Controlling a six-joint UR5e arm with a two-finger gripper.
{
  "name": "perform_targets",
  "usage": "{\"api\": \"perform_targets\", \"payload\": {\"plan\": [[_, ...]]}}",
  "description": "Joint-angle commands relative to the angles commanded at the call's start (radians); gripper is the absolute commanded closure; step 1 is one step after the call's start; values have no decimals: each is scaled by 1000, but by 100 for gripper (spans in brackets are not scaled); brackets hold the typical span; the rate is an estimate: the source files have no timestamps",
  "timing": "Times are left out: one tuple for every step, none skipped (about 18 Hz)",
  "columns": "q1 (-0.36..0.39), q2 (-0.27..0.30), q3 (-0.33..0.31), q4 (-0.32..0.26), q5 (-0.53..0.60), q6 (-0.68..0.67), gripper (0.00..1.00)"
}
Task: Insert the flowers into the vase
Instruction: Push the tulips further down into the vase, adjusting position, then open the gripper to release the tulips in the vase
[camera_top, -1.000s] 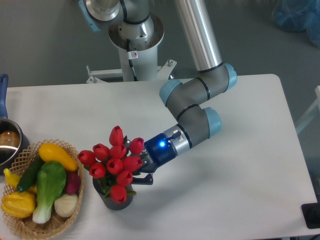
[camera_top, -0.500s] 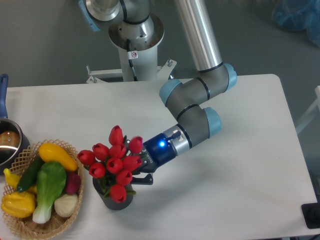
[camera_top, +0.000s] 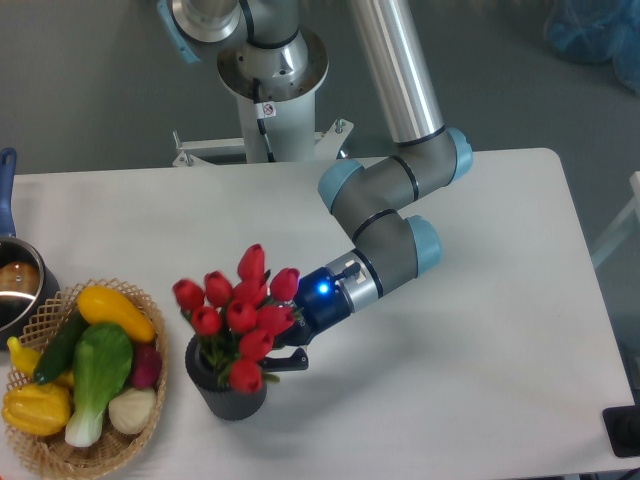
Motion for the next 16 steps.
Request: {"api": "perform_targets", "payload": {"plan": [[0,2,-2,0,0,0,65],[0,2,-3,0,0,0,64],[0,3,-3,0,0,0,63],[2,5,-5,0,0,0,63],[2,6,-5,0,0,0,62],[2,6,-5,0,0,0,60],[2,8,-5,0,2,0,58],[0,9,-5,0,2,0,57],[0,12,-8,0,2,0,57],[0,20,-8,0,3,0,55],[0,23,-8,0,15,-2,55],[0,26,-9,0,38,-3,54],[-2,32,-9,0,54,-6,52],[-3,40,-9,0,58,-9,51],[-3,41,-9,0,58,-9,50],[-5,41,-9,0,58,-9,49]]}}
